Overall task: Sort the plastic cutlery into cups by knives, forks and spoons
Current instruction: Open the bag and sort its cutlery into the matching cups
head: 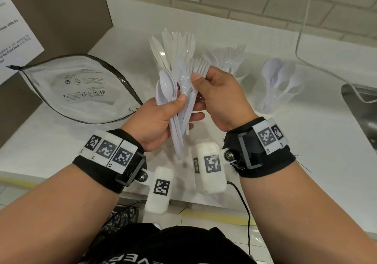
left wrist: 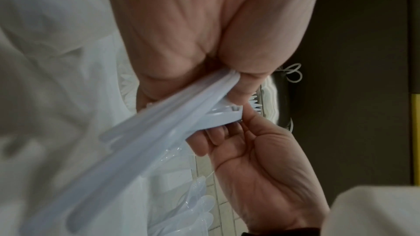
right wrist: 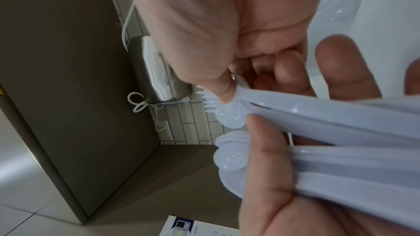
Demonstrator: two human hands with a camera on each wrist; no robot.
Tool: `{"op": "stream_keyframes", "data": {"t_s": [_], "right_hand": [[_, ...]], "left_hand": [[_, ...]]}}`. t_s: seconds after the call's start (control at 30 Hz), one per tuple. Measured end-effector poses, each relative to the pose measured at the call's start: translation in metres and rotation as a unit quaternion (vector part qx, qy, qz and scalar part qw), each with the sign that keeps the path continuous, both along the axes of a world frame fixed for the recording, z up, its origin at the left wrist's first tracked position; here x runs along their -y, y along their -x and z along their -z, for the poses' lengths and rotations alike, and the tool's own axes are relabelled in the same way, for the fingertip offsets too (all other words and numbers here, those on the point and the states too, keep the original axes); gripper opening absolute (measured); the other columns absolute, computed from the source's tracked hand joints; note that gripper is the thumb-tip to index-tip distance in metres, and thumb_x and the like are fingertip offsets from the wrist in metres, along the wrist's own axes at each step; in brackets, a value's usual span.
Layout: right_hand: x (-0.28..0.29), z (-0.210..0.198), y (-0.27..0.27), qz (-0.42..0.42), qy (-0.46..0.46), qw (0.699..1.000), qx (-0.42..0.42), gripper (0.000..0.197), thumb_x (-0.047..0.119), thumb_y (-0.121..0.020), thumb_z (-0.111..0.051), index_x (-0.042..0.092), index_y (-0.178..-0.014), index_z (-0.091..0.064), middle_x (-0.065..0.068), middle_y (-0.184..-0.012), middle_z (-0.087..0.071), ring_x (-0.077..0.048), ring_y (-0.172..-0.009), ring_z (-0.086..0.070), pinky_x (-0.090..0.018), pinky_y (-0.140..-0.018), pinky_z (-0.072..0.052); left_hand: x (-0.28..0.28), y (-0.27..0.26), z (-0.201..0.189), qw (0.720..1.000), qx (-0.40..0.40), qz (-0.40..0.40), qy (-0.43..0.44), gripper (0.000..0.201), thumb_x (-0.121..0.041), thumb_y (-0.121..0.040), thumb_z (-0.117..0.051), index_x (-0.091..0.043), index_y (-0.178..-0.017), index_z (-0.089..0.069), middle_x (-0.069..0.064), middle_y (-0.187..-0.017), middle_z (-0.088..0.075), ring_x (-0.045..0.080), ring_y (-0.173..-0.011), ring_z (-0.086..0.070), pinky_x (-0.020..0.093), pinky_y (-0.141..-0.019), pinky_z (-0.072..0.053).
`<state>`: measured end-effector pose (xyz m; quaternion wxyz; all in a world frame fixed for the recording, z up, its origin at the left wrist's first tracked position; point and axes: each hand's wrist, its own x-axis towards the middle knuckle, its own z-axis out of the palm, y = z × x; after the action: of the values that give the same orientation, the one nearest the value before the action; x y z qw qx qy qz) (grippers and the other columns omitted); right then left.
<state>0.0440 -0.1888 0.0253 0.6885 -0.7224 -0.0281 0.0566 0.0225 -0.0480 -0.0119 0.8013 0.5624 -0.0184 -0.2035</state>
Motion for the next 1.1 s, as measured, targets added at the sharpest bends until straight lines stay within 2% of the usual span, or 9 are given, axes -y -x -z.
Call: {"op": "stream_keyframes", "data": {"t_s": [0.13,0.23,0.4,0.5,0.67,0.83,1.0,1.07,1.1], "right_hand": [[-0.002,0.005,-0.002,0.023,0.036,0.999,0.021,0.013,0.016,-0.096,-0.053,0.008,-0.100,-0.063,-0.018,-0.096,-0.071,-0.033,-0.086,-0.070,-0.049,-0.075,-0.059],[-0.006,0.007,-0.002,0.023,0.040,0.999,0.017,0.008,0.018,-0.095,-0.055,0.016,-0.102,-0.059,-0.012,-0.100,-0.071,-0.029,-0.090,-0.070,-0.044,-0.066,-0.060],[-0.006,0.009,-0.001,0.040,-0.028,0.999,-0.001,0.016,0.016,-0.097,-0.052,0.009,-0.110,-0.058,-0.013,-0.097,-0.071,-0.024,-0.084,-0.071,-0.034,-0.061,-0.055],[-0.006,0.009,0.000,0.039,-0.081,0.996,-0.009,0.015,0.012,-0.097,-0.052,0.007,-0.109,-0.059,-0.015,-0.095,-0.070,-0.029,-0.084,-0.070,-0.037,-0.064,-0.056],[-0.006,0.011,0.000,0.037,-0.101,0.994,-0.008,0.013,0.012,-0.098,-0.050,0.008,-0.106,-0.058,-0.017,-0.096,-0.069,-0.034,-0.087,-0.069,-0.045,-0.076,-0.058],[-0.006,0.012,0.001,0.056,-0.143,0.988,-0.034,0.013,0.011,-0.100,-0.045,0.008,-0.095,-0.057,-0.008,-0.079,-0.067,-0.027,-0.076,-0.066,-0.035,-0.065,-0.054],[-0.007,0.015,0.001,0.084,-0.174,0.978,-0.076,0.011,0.013,-0.099,-0.046,0.006,-0.097,-0.053,-0.015,-0.081,-0.063,-0.031,-0.076,-0.062,-0.034,-0.056,-0.048],[-0.008,0.016,0.001,0.095,-0.181,0.976,-0.078,0.011,0.012,-0.100,-0.045,0.006,-0.101,-0.054,-0.011,-0.080,-0.064,-0.028,-0.074,-0.064,-0.036,-0.059,-0.052],[-0.007,0.015,0.001,0.102,-0.186,0.974,-0.079,0.012,0.012,-0.100,-0.044,0.007,-0.105,-0.054,-0.008,-0.081,-0.064,-0.026,-0.073,-0.067,-0.037,-0.061,-0.055]], "left_hand": [[0.004,-0.001,-0.001,1.000,-0.002,-0.020,-0.016,0.024,-0.020,-0.098,-0.048,-0.016,-0.116,-0.062,0.011,-0.110,-0.072,0.031,-0.103,-0.068,0.047,-0.092,-0.052],[0.007,-0.001,-0.002,0.999,-0.012,-0.038,-0.012,0.026,-0.016,-0.097,-0.051,-0.010,-0.120,-0.061,0.015,-0.111,-0.071,0.034,-0.103,-0.068,0.043,-0.087,-0.056],[0.007,-0.003,-0.004,0.996,-0.041,-0.077,0.013,0.034,-0.013,-0.090,-0.060,-0.001,-0.122,-0.061,0.020,-0.114,-0.068,0.038,-0.104,-0.066,0.044,-0.090,-0.055],[0.006,-0.005,-0.005,0.993,-0.049,-0.102,0.018,0.034,-0.016,-0.089,-0.062,0.000,-0.119,-0.062,0.021,-0.112,-0.069,0.039,-0.101,-0.067,0.038,-0.080,-0.059],[0.007,-0.005,-0.008,0.991,-0.052,-0.125,0.006,0.024,-0.019,-0.093,-0.059,-0.004,-0.110,-0.063,0.020,-0.108,-0.071,0.038,-0.095,-0.069,0.035,-0.067,-0.058],[0.011,-0.003,-0.009,0.991,-0.010,-0.127,-0.049,0.021,-0.023,-0.097,-0.054,-0.012,-0.110,-0.066,0.009,-0.103,-0.074,0.029,-0.090,-0.072,0.031,-0.066,-0.056],[0.012,-0.003,-0.006,0.982,0.031,-0.137,-0.124,0.019,-0.025,-0.097,-0.052,-0.016,-0.109,-0.065,0.006,-0.098,-0.074,0.025,-0.084,-0.073,0.036,-0.072,-0.057],[0.011,-0.005,-0.004,0.960,0.079,-0.144,-0.228,0.023,-0.030,-0.096,-0.052,-0.014,-0.106,-0.063,0.007,-0.097,-0.072,0.025,-0.083,-0.071,0.038,-0.075,-0.057],[0.010,-0.006,-0.003,0.934,0.114,-0.144,-0.306,0.026,-0.033,-0.095,-0.050,-0.011,-0.105,-0.061,0.007,-0.095,-0.070,0.023,-0.082,-0.069,0.035,-0.073,-0.056]]}}
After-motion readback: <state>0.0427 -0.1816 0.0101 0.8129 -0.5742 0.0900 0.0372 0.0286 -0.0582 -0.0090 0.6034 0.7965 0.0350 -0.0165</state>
